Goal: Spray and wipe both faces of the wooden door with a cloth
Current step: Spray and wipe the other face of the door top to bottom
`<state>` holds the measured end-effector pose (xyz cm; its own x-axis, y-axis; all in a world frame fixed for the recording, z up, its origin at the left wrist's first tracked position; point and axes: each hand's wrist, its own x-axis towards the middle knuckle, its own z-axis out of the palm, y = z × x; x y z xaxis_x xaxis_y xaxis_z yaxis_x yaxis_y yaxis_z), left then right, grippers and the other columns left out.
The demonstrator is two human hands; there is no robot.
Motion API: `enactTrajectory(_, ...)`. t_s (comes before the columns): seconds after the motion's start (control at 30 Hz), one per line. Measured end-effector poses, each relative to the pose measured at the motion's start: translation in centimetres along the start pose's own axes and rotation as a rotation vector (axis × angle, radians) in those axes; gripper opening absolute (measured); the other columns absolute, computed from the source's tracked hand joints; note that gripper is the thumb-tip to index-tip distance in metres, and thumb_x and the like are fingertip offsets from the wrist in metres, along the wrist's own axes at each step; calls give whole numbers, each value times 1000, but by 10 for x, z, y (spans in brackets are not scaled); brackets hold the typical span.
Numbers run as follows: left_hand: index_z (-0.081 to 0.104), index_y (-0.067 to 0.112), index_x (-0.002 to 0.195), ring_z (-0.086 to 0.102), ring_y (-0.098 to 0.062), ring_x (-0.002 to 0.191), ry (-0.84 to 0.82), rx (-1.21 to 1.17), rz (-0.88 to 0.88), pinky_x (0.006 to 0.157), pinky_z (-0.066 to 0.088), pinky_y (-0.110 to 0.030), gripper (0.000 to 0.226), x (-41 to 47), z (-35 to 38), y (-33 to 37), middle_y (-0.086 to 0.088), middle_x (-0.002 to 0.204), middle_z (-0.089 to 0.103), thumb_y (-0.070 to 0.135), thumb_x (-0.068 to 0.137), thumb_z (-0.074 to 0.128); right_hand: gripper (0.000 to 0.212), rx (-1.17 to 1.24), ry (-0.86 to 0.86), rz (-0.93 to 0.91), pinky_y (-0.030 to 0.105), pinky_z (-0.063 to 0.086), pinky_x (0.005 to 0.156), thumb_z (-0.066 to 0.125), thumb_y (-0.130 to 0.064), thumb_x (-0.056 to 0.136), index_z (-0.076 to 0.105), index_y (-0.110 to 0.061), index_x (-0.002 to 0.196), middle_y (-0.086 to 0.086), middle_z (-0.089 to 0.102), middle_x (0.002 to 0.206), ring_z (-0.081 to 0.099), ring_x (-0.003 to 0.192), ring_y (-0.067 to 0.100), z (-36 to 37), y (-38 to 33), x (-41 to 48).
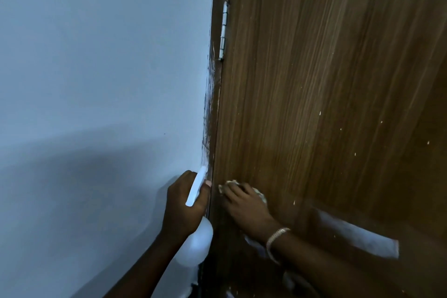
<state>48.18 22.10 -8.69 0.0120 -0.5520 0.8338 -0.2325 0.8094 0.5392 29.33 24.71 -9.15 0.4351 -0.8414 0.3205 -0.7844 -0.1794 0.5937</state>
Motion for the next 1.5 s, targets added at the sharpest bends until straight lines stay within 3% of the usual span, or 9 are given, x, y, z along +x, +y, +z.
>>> enactTrajectory(0.2, 50, 21, 72, 50, -18, 56, -54, -15, -68, 53, 43, -33, 28, -25, -3, -4, 4, 64, 49, 21, 95, 66, 62, -37, 354, 496, 51, 33, 104, 63, -23, 78, 55, -11, 138, 16, 47, 145, 36, 136, 34, -50, 51, 25)
enactTrajectory(0.3, 46, 20, 70, 46, -16, 56, -80, -1, -85, 53, 40, -37, 32, -32, -3, -2, 4, 64, 45, 17, 95, 67, 43, -17, 202, 310, 51, 38, 103, 58, -18, 90, 62, -10, 132, 16, 52, 143, 44, 135, 35, -20, 19, 64)
enactTrajectory(0.47, 47, 38, 75, 50, -10, 59, -104, -22, -68, 60, 38, -13, 44, -34, -12, 2, 15, 66, 46, 9, 96, 71, 43, 63, -29, 56, 44, 47, 102, 76, -27, 80, 71, -16, 122, 9, 59, 139, 47, 132, 30, 48, -36, -25)
enactTrajectory(0.67, 46, 39, 73, 52, -8, 59, -108, -24, -37, 59, 37, -8, 39, -34, -18, 3, 17, 65, 47, 13, 93, 67, 77, 151, 359, 613, 50, 28, 107, 72, -24, 74, 49, -11, 147, 17, 43, 152, 31, 141, 34, 10, -4, -16)
enactTrajectory(0.9, 50, 38, 78, 51, -4, 60, -247, -55, -27, 62, 37, -8, 41, -41, -10, 11, 18, 67, 49, 7, 95, 70, 43, 106, -22, 96, 42, 42, 110, 51, -20, 90, 65, -15, 130, 10, 54, 145, 44, 138, 29, 61, -56, -25)
enactTrajectory(1.07, 70, 21, 84, 64, -13, 66, -500, -175, -44, 59, 49, -31, 14, -80, 4, -2, 7, 75, 65, 18, 97, 68, 85, 228, 179, 566, 52, 38, 105, 89, -42, 62, 59, -17, 137, 15, 41, 147, 35, 133, 32, 38, -15, -115)
enactTrajectory(1.23, 62, 16, 77, 58, -15, 61, -618, -80, -47, 56, 47, -45, 27, -105, 24, -10, 3, 69, 58, 29, 99, 69, 84, 237, 478, 990, 57, 27, 106, 70, -19, 70, 43, -18, 149, 18, 35, 152, 28, 139, 38, -7, 20, -72)
enactTrajectory(1.4, 65, 25, 87, 64, -12, 70, -614, -147, -120, 64, 49, -27, 16, -93, 24, -10, 10, 78, 64, 17, 99, 71, 47, 102, 128, 238, 46, 43, 107, 68, -25, 86, 64, -19, 132, 8, 53, 145, 36, 138, 26, 61, -41, -50)
enactTrajectory(1.5, 69, 18, 92, 68, -19, 74, -565, -197, -151, 66, 56, -41, 15, -92, 23, -15, 2, 81, 68, 32, 98, 70, 66, 111, 106, 283, 49, 47, 105, 76, -38, 76, 59, -22, 137, 9, 49, 148, 34, 136, 24, 80, -44, -122)
